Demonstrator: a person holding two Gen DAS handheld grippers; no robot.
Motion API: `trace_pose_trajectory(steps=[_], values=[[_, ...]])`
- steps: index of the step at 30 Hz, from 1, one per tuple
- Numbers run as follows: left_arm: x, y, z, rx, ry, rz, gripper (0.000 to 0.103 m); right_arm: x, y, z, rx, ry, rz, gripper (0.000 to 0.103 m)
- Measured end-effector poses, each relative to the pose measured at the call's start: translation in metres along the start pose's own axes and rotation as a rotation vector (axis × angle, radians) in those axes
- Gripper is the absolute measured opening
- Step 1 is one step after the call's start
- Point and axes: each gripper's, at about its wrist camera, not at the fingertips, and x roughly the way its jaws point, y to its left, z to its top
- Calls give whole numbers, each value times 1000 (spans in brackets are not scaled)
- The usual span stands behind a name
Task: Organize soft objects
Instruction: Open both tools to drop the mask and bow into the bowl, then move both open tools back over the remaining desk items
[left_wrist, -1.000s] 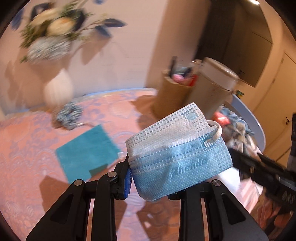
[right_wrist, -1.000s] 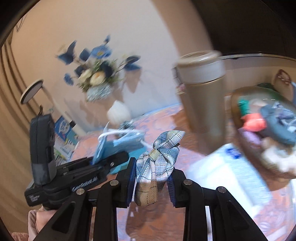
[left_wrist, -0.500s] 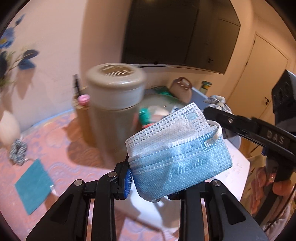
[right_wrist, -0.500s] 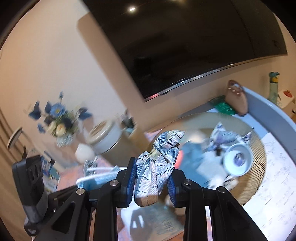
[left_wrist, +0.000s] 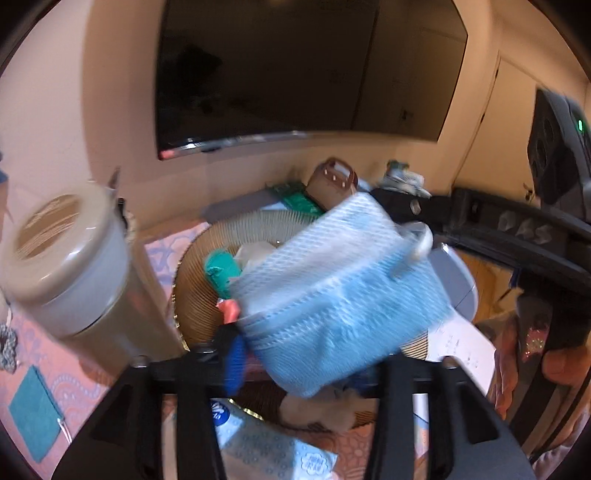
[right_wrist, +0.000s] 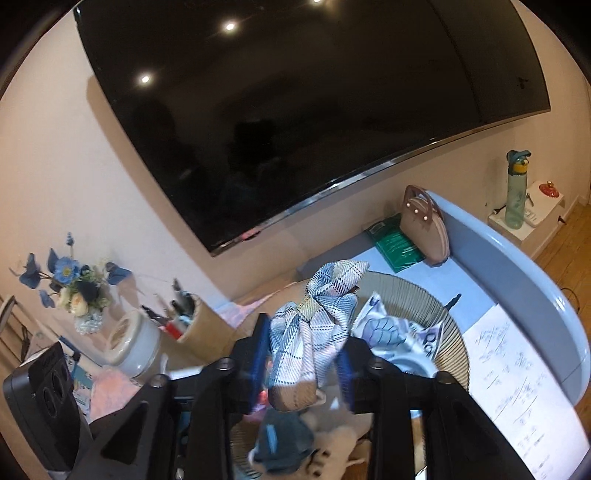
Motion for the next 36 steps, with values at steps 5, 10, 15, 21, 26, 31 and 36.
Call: trace_pose_trajectory(steps=[5,10,15,21,26,31,36], values=[[8,-9,-5,55,20,34,92,2,-13,2,35,-21,-17,95],[11,-8,-9,54,51,13,92,2,-21,-4,78,-10,-7,95],[-1,-4,-15,43,54,6,92,-2,-18,-11,89,-7,-4,95],[-12,-2,-20,45,52,16,92,-12,-9,-18,109,-8,13,95],[-25,-4,-24,81,51,38,92,-21,0,-28,109,-11,21,95],[-44,6,-33,65,44,23,92,-30,8,-40,132,-13,43,95],[-61,27,-46,52,45,53,92,-31,24,-56,144,1,67,95]])
